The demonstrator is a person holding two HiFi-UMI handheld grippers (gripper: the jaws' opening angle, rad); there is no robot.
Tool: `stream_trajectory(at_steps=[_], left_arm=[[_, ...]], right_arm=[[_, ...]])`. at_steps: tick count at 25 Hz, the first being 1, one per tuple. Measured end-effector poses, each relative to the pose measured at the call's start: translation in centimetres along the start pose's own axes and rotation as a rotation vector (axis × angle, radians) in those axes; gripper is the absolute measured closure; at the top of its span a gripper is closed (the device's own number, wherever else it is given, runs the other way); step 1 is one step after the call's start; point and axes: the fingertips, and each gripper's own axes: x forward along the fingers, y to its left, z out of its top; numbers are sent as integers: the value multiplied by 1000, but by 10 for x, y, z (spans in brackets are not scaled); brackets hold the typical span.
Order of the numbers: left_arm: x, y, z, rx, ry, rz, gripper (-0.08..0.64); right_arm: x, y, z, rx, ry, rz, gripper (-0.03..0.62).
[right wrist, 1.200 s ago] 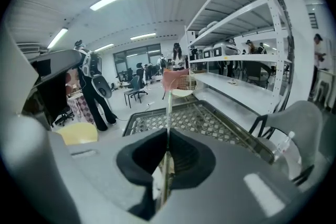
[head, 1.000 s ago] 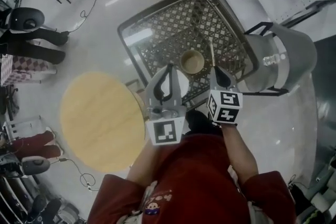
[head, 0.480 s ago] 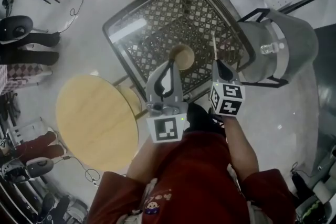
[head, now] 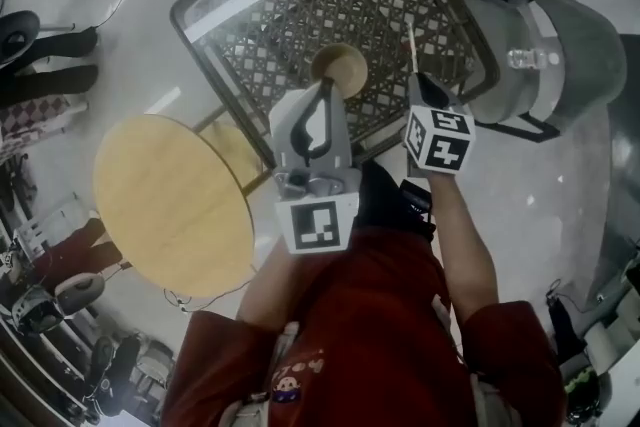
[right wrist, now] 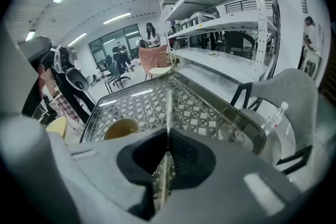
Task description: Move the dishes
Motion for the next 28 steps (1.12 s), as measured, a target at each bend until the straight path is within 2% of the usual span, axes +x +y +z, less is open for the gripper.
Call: stream_trajectory(at_steps=[9, 16, 21, 28], left_arm=[[14, -1, -35, -30, 58, -3, 552], [24, 1, -46, -23, 78, -19, 552], [30, 5, -51, -29, 87, -18, 552], [29, 5, -54, -32, 94, -21, 552]], right_arm=[[54, -17, -40, 22, 137, -25, 575], [78, -18, -60, 6, 208, -49, 575], [86, -17, -66, -24, 220, -72, 575], [89, -17, -67, 0, 230, -74, 572]])
